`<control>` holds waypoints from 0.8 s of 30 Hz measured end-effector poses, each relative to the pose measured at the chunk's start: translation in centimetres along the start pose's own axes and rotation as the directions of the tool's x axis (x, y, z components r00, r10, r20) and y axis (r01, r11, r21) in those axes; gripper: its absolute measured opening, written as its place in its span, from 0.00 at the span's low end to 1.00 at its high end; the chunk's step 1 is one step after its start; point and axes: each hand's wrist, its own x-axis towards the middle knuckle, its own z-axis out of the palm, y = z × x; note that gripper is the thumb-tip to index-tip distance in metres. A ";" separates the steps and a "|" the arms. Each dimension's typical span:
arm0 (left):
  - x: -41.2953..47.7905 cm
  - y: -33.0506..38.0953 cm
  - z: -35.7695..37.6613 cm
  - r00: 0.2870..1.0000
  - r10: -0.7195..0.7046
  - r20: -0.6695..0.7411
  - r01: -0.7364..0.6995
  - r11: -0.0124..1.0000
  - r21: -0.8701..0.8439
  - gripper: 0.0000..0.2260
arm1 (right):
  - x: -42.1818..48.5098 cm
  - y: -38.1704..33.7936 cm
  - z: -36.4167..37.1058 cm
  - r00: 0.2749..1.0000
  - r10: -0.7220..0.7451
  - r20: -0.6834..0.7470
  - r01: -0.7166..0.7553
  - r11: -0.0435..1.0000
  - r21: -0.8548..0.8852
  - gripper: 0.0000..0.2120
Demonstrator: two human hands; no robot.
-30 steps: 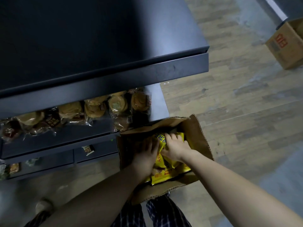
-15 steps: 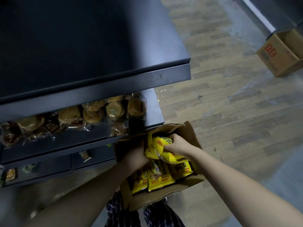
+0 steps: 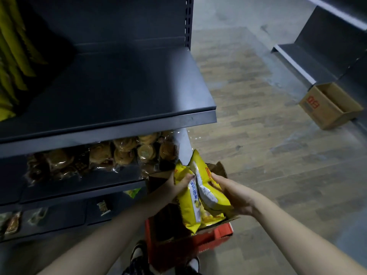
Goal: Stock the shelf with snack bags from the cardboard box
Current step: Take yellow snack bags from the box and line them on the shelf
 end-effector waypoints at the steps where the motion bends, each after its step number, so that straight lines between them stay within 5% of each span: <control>1: -0.4 0.8 0.3 0.999 -0.036 -0.010 0.035 0.998 -0.048 0.25 | -0.5 -0.4 1.0 1.000 0.004 -0.026 -0.004 1.000 -0.019 0.28; 6: -2.8 4.6 1.0 0.984 -0.136 -0.119 0.117 0.981 -0.156 0.40 | -1.6 -1.7 5.6 0.921 -0.298 -0.252 0.214 0.926 -0.313 0.23; 9: -4.4 5.9 0.6 0.977 -0.151 -0.151 0.130 0.981 -0.142 0.42 | -2.2 -1.3 8.4 0.825 -0.529 -0.200 0.373 0.775 -0.511 0.18; 17: -8.9 8.9 -1.3 0.950 0.147 -0.275 -0.238 0.913 -0.333 0.36 | -3.0 -1.5 15.2 0.591 -0.802 0.087 0.673 0.431 -0.601 0.39; 22: -11.4 12.1 -3.1 0.797 0.300 -0.525 -0.478 0.844 -0.244 0.36 | -4.5 -5.8 18.2 0.496 -0.854 0.156 0.774 0.353 -0.526 0.17; 24: -12.4 13.7 -3.6 0.766 0.348 -0.540 -0.532 0.816 -0.228 0.36 | -4.9 -7.2 19.8 0.451 -0.873 0.188 0.810 0.312 -0.496 0.17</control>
